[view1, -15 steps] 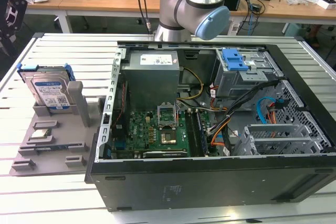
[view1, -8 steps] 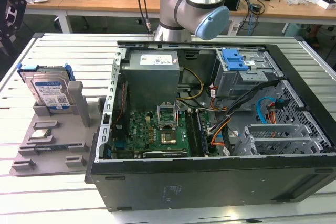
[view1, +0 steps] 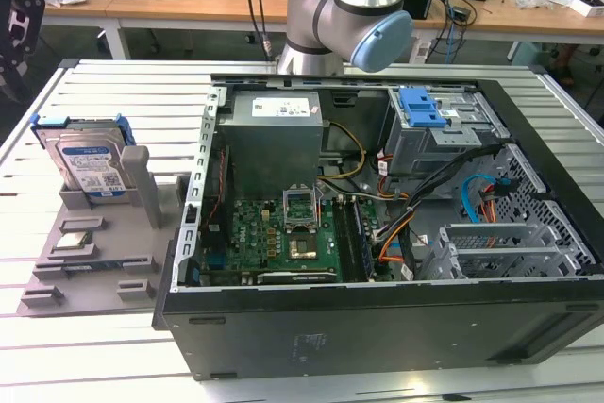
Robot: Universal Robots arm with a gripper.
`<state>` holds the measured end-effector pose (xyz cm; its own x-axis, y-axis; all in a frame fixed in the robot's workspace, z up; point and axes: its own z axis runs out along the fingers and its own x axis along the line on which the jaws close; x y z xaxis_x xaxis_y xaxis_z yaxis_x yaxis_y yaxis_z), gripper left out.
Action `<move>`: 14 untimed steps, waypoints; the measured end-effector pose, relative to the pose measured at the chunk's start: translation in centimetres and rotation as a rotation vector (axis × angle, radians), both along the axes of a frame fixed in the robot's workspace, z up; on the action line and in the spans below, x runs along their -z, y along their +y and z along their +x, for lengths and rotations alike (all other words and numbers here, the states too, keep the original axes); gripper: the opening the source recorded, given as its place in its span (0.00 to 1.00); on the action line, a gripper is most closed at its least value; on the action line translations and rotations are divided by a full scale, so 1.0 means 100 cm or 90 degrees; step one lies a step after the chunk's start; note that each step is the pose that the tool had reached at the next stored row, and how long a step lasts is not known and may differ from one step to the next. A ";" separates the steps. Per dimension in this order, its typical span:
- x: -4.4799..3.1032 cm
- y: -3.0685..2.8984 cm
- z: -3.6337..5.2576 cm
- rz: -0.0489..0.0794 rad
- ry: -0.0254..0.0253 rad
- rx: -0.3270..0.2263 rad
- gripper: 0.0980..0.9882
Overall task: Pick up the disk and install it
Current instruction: 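Pick up the disk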
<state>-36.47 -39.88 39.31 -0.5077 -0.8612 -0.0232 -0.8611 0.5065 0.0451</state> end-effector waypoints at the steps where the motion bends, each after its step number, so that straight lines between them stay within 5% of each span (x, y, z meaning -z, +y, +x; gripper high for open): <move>1: 0.0000 0.0000 0.0000 0.000 0.0000 -0.006 0.01; 14: 0.0001 0.0000 0.0000 0.000 -0.0001 -0.119 0.01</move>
<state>-36.47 -39.89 39.30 -0.3393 -0.9404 -0.0234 -0.9400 0.3381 0.0450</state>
